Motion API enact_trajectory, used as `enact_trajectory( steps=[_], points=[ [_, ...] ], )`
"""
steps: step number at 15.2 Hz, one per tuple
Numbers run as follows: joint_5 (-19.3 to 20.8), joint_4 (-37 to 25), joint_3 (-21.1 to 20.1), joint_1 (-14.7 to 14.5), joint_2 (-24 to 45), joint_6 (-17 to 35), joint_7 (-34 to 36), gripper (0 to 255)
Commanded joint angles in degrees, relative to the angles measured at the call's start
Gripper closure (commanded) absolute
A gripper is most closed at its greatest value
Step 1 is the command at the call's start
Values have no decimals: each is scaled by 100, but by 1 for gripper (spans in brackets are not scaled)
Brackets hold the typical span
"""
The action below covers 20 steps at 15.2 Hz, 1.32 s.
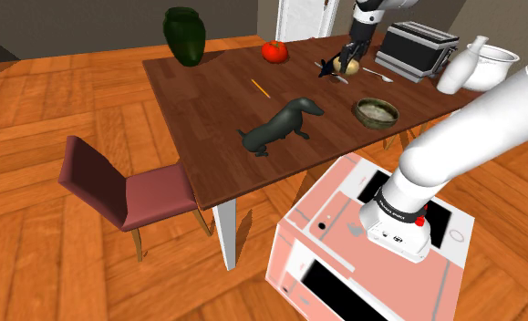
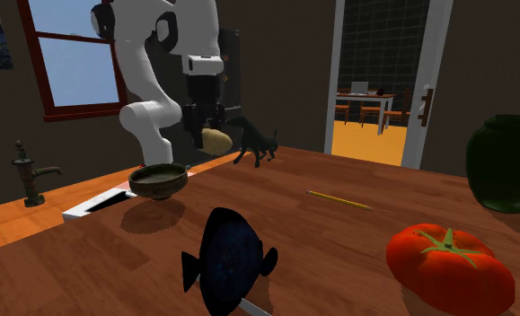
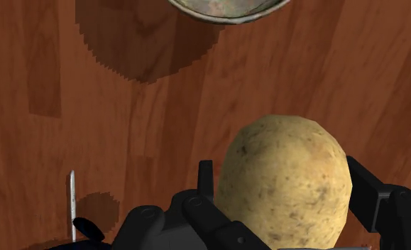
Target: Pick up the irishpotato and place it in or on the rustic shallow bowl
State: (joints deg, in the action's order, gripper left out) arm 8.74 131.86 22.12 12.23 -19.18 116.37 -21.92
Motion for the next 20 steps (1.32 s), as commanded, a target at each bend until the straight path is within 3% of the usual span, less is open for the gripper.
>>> enact_trajectory(
  steps=[1, 13, 20],
  points=[
    [128, 232, 14, 96, -334, -86, -27, 255],
    [1062, 1836, 279, 1179, -2837, -903, -666, 255],
    [1218, 2299, 452, 1237, -2722, -328, -642, 255]
  ],
)
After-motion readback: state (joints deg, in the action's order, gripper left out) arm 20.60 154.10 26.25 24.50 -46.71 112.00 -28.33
